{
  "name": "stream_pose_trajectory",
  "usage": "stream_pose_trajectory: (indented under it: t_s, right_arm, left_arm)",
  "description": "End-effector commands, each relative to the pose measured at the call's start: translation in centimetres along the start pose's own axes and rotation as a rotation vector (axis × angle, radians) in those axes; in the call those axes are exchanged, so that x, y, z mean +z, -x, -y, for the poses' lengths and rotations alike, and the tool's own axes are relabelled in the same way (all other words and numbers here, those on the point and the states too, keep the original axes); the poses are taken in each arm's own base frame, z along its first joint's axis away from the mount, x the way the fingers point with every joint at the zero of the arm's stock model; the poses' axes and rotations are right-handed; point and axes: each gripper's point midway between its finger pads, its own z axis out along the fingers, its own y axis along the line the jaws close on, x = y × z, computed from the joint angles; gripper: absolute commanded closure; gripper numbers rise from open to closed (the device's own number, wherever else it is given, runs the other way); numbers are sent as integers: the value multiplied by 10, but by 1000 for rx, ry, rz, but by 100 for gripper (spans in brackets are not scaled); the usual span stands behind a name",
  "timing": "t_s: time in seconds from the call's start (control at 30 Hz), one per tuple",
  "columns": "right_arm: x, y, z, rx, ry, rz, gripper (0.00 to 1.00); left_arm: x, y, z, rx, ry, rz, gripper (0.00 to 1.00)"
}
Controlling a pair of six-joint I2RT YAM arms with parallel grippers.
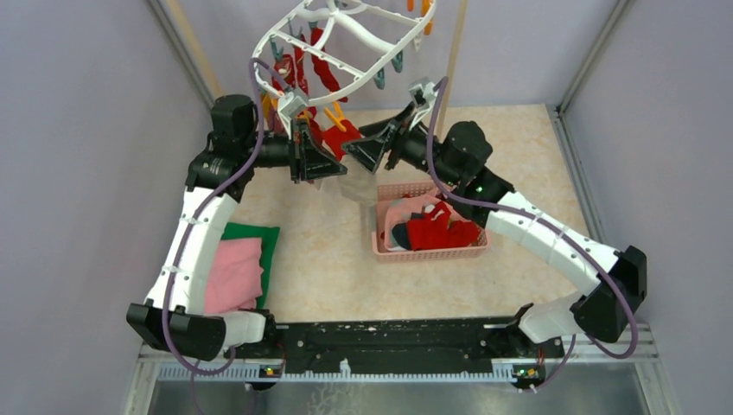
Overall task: Remove the socks clipped to the hanger
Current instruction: Remove the sock from the hanger.
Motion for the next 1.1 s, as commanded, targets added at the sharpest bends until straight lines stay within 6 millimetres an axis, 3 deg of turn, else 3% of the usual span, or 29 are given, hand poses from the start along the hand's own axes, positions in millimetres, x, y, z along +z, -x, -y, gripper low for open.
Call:
stream_pose_trajectory:
  t_s: [0.0,0.13,0.33,0.67,0.83,1.07]
  right_arm:
    - [7,48,8,-116,-123,98,28]
    - [24,56,9,-127,-117,103,28]
    - [51,46,4,-134,-59,44,26]
    - [65,37,1,-151,-15,-2,27]
    - [71,41,-2,-129,16,54,41]
    - [81,45,-2,-110,27,64,68]
  left_arm:
    - [2,3,8,89,5,12,100]
    - [2,-1,10,98,13,2,100]
    - [0,2,14,117,17,4,100]
    - [1,5,16,122,19,5,100]
    - [4,4,10,122,41,3,100]
    - [4,8,10,128,51,6,100]
